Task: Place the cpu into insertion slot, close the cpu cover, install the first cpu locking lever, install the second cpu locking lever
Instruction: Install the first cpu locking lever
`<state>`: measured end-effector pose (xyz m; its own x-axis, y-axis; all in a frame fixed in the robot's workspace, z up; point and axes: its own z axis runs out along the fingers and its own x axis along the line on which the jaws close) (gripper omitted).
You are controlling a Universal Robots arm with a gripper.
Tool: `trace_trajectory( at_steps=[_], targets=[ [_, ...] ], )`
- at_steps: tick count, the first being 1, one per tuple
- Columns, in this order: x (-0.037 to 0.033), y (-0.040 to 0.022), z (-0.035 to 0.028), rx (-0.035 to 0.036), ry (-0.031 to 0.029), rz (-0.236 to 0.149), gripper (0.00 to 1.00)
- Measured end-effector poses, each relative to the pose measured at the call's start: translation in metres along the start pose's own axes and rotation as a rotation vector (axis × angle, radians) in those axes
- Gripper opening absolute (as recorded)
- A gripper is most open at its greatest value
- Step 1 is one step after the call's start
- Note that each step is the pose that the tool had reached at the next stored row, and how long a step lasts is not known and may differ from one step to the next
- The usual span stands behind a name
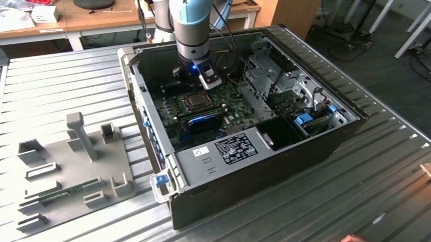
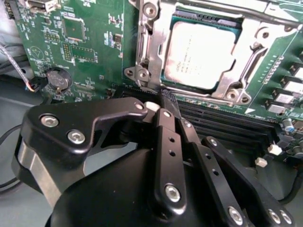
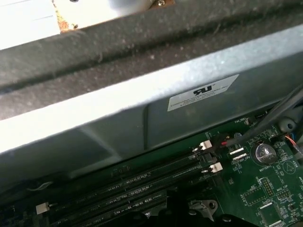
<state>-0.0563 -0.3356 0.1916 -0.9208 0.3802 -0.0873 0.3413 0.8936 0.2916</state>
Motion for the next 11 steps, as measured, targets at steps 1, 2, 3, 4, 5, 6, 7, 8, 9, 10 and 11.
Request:
trace_trajectory(
  at_steps=[1, 2, 3, 4, 5, 6, 7, 8, 9, 10, 11],
  targets=[
    [0.0000, -0.0001, 0.0001, -0.0001, 0.0001, 0.000, 0.10],
    [0.0000, -0.0001, 0.0003, -0.0001, 0.0002, 0.000, 0.10],
    [0.0000, -0.0001, 0.0004, -0.0001, 0.0002, 0.000, 0.10],
    [0.0000, -0.0002, 0.0006, -0.0002, 0.0002, 0.000, 0.10],
    [0.0001, -0.0002, 0.0008, -0.0003, 0.0002, 0.000, 0.10],
    [0.0001, -0.0003, 0.0011, -0.0004, 0.0002, 0.000, 0.10],
    [0.0001, -0.0003, 0.0012, -0.0005, 0.0002, 0.000, 0.10],
    [0.0001, -0.0004, 0.0013, -0.0003, 0.0001, 0.000, 0.10],
    [0.0001, -0.0003, 0.0020, -0.0020, -0.0004, 0.000, 0.10],
    [0.0001, -0.0003, 0.0019, -0.0017, -0.0002, 0.000, 0.10],
    [0.0001, -0.0003, 0.0017, -0.0010, 0.0000, 0.000, 0.10]
  ],
)
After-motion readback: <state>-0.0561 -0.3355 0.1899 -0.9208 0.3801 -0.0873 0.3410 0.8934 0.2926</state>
